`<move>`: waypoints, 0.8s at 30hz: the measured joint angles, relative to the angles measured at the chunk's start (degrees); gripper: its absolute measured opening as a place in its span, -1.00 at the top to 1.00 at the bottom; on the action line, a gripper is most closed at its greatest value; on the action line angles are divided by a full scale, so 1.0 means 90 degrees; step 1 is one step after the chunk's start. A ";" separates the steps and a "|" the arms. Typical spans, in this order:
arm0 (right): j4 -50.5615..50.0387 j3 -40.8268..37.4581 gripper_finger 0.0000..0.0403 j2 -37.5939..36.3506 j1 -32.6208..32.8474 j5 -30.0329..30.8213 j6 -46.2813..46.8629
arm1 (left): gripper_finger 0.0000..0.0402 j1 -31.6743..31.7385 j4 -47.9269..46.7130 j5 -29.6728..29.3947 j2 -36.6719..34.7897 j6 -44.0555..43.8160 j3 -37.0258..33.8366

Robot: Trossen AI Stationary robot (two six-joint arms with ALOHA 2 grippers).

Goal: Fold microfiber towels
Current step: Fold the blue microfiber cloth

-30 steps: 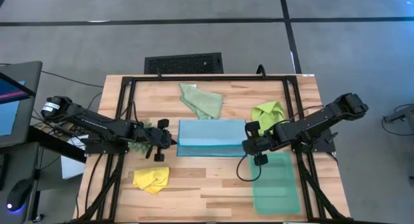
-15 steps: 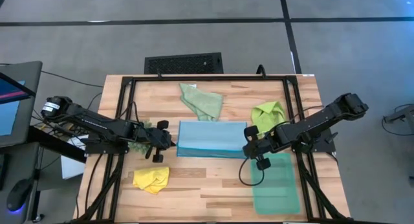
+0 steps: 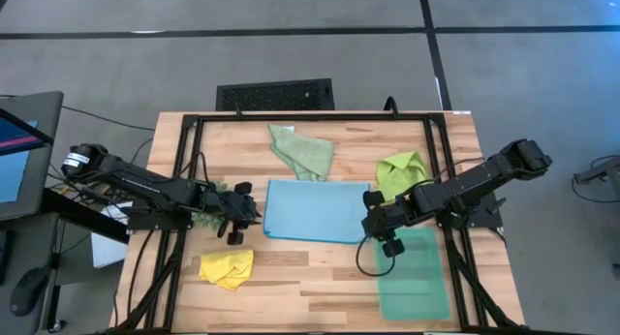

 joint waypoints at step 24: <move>0.1566 0.0423 0.65 0.2273 -0.1338 -0.0715 0.0420 | 0.62 0.0345 -0.0393 -0.0097 0.2525 -0.0143 0.0837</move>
